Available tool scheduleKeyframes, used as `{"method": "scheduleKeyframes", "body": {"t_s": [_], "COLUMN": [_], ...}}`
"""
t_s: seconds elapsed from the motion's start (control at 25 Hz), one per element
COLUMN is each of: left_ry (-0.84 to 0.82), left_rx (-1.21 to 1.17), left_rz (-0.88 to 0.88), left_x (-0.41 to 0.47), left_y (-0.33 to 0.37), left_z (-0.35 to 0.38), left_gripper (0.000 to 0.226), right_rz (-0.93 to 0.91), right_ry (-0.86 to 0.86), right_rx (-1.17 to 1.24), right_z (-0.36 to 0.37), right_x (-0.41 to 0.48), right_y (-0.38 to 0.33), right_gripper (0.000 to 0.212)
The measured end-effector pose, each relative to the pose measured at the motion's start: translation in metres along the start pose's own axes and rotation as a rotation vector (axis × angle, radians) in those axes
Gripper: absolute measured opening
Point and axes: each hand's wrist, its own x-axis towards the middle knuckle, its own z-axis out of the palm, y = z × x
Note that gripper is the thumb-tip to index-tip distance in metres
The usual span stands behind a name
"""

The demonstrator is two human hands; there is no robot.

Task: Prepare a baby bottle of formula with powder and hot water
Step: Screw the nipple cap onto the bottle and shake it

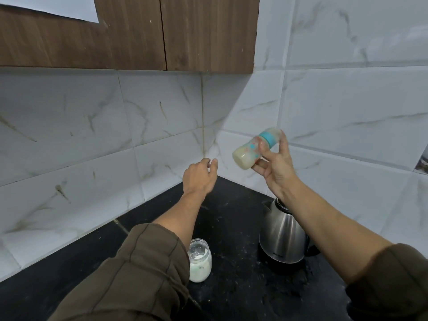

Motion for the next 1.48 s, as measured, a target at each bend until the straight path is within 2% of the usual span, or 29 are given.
{"method": "scheduleKeyframes", "body": {"t_s": [0.04, 0.16, 0.2, 0.24, 0.32, 0.4, 0.44, 0.56, 0.6, 0.68, 0.76, 0.8, 0.88, 0.96, 1.0, 1.08, 1.2, 1.28, 1.4, 1.44, 1.48], "left_ry": [0.0, 0.002, 0.003, 0.002, 0.004, 0.006, 0.005, 0.005, 0.007, 0.009, 0.009, 0.01, 0.006, -0.005, -0.006, 0.002, 0.009, 0.004, -0.005, -0.005, 0.0], "left_rx": [0.003, 0.011, 0.013, 0.011, 0.013, 0.018, 0.014, 0.014, 0.017, 0.013, 0.005, 0.006, 0.015, 0.038, 0.049, 0.042, 0.027, 0.026, 0.041, 0.049, 0.054], "left_rz": [0.0, 0.021, 0.024, 0.02, 0.005, 0.0, 0.001, 0.018, 0.019, 0.011, 0.006, 0.007, 0.007, 0.005, 0.004, -0.003, -0.005, 0.0, 0.013, 0.015, 0.012], "left_x": [0.001, 0.0, 0.001, 0.001, 0.002, 0.001, 0.002, 0.001, 0.002, 0.004, 0.001, 0.0, 0.001, -0.001, -0.001, -0.001, -0.006, -0.005, -0.004, -0.004, -0.005], "left_y": [-0.001, -0.002, -0.001, -0.002, -0.004, -0.004, -0.005, -0.002, -0.001, -0.003, -0.003, -0.002, -0.003, -0.002, -0.002, -0.005, -0.006, -0.001, 0.002, 0.003, 0.002], "left_z": [0.0, 0.001, 0.001, 0.0, -0.001, -0.001, -0.001, 0.001, 0.0, 0.0, 0.001, 0.0, 0.001, 0.002, 0.002, -0.001, -0.002, -0.004, -0.004, -0.005, -0.007], "left_gripper": [0.052, 0.053, 0.053, 0.053, 0.052, 0.052, 0.053, 0.053, 0.053, 0.052, 0.052, 0.053, 0.053, 0.052, 0.052, 0.051, 0.052, 0.053, 0.053, 0.053, 0.052], "right_rz": [0.031, 0.138, 0.126, 0.094, 0.038, 0.037, 0.079, 0.196, 0.195, 0.153, 0.126, 0.141, 0.22, 0.263, 0.269, 0.222, 0.236, 0.3, 0.276, 0.257, 0.233], "right_ry": [-0.051, -0.35, -0.366, -0.312, -0.088, -0.016, -0.07, -0.377, -0.389, -0.212, -0.004, 0.017, -0.14, -0.388, -0.448, -0.365, -0.039, -0.107, -0.39, -0.383, -0.304], "right_rx": [-0.042, -0.345, -0.347, -0.28, -0.035, 0.105, 0.079, -0.198, -0.193, -0.007, 0.183, 0.223, 0.149, -0.032, -0.057, 0.015, 0.211, 0.183, -0.043, -0.025, 0.025], "right_z": [0.001, 0.004, 0.003, 0.002, 0.002, 0.001, 0.0, -0.001, -0.001, 0.002, 0.005, 0.006, 0.005, 0.003, 0.003, 0.006, 0.009, 0.011, 0.012, 0.014, 0.017], "right_x": [-0.002, -0.022, -0.021, -0.018, -0.005, 0.003, -0.001, -0.02, -0.021, -0.017, -0.007, -0.005, -0.012, -0.021, -0.024, -0.023, -0.013, -0.018, -0.027, -0.027, -0.026], "right_y": [0.001, 0.004, 0.005, 0.003, -0.002, -0.003, -0.002, 0.007, 0.008, 0.008, 0.007, 0.008, 0.013, 0.018, 0.018, 0.014, 0.012, 0.01, 0.007, 0.005, 0.003], "right_gripper": [0.094, 0.092, 0.091, 0.09, 0.087, 0.081, 0.081, 0.08, 0.079, 0.072, 0.052, 0.043, 0.043, 0.061, 0.069, 0.068, 0.04, 0.037, 0.048, 0.049, 0.045]}}
